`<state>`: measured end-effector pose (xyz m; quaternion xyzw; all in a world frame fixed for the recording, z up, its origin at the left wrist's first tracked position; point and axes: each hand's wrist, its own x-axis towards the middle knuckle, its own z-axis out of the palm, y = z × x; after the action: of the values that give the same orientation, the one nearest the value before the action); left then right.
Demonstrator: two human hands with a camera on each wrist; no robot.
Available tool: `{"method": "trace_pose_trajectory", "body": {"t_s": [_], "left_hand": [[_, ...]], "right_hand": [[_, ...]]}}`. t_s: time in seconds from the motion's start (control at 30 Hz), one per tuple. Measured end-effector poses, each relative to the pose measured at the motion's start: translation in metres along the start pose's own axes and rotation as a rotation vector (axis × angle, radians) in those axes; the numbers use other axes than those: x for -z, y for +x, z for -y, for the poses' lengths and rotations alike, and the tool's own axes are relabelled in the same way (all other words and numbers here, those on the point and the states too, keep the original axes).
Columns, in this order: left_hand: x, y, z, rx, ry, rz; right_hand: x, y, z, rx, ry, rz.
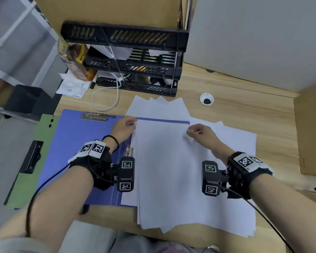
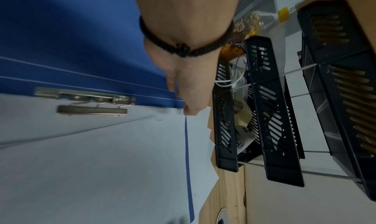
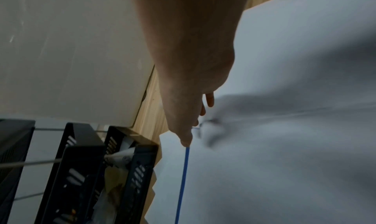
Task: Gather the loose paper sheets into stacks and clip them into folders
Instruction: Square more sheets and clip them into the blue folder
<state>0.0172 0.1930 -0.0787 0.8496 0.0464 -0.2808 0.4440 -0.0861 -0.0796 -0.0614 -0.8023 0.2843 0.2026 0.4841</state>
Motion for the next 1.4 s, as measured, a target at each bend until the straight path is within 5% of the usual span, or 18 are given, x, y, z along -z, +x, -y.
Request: {"method": "trace_pose_trajectory", "body": {"t_s": [0.23, 0.47, 0.8, 1.1, 1.4], "left_hand": [[0.011, 0.054, -0.001, -0.067, 0.153, -0.036], [0.006, 0.074, -0.001, -0.058, 0.061, -0.058], [0.003, 0.083, -0.01, -0.07, 0.143, 0.113], [-0.009, 0.079, -0.015, -0.206, 0.186, 0.068], [-0.014, 0.077, -0.014, -0.116, 0.093, 0.016]], "right_hand": [[-0.032, 0.065, 0.064, 0.121, -0.28, 0.038], [-0.057, 0.11, 0.09, 0.105, -0.531, 0.026], [-0.066, 0.123, 0.096, 0.088, -0.62, -0.021], [-0.069, 0.118, 0.097, 0.165, -0.593, -0.008], [-0.066, 0.115, 0.1, 0.129, -0.591, 0.059]]}}
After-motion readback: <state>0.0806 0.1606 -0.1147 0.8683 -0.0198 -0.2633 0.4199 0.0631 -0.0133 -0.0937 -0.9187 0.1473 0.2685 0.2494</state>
